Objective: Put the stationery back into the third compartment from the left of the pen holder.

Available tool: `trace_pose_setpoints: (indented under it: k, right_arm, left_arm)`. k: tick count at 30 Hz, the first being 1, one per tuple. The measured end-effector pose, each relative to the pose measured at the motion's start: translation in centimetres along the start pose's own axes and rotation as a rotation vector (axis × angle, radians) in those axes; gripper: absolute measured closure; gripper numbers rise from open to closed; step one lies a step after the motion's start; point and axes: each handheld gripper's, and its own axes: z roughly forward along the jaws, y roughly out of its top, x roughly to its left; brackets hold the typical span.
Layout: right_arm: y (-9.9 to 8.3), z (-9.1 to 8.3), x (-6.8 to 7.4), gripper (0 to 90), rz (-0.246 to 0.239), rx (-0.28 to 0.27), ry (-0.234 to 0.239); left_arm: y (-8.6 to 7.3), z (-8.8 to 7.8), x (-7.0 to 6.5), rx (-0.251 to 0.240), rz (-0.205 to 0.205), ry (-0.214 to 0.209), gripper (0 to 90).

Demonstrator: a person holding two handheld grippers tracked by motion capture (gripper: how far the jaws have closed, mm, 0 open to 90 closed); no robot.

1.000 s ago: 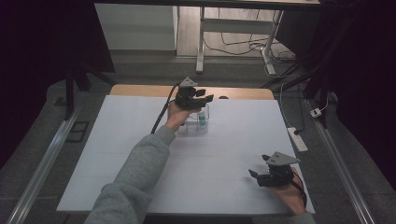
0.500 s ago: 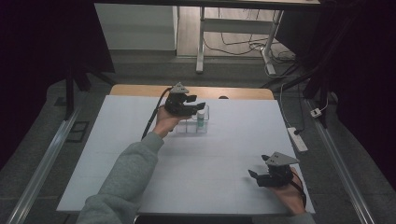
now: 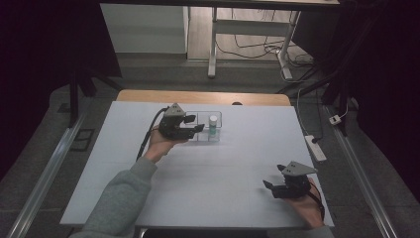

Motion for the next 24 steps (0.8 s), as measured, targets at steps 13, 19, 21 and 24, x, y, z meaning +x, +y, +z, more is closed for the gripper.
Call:
trace_pose_setpoints:
  k: [13,19,21,24]
  right_arm:
    - [-0.1,-0.1,-0.3,19.4,0.033,-0.020,0.007]
    - [-0.1,-0.2,-0.3,19.4,0.035,-0.021,0.005]
    - [-0.1,-0.2,-0.4,19.4,0.037,-0.023,0.004]
    - [-0.1,-0.2,-0.4,19.4,0.033,-0.019,0.001]
  left_arm:
    - [-4.7,-4.5,-0.7,0.057,-0.041,0.038,41.4]
    - [-6.7,-6.0,-1.4,0.064,-0.049,0.042,40.0]
    - [-7.3,-6.4,-1.6,0.066,-0.047,0.048,39.4]
    - [-8.1,-6.9,-1.9,0.085,-0.034,0.057,38.6]
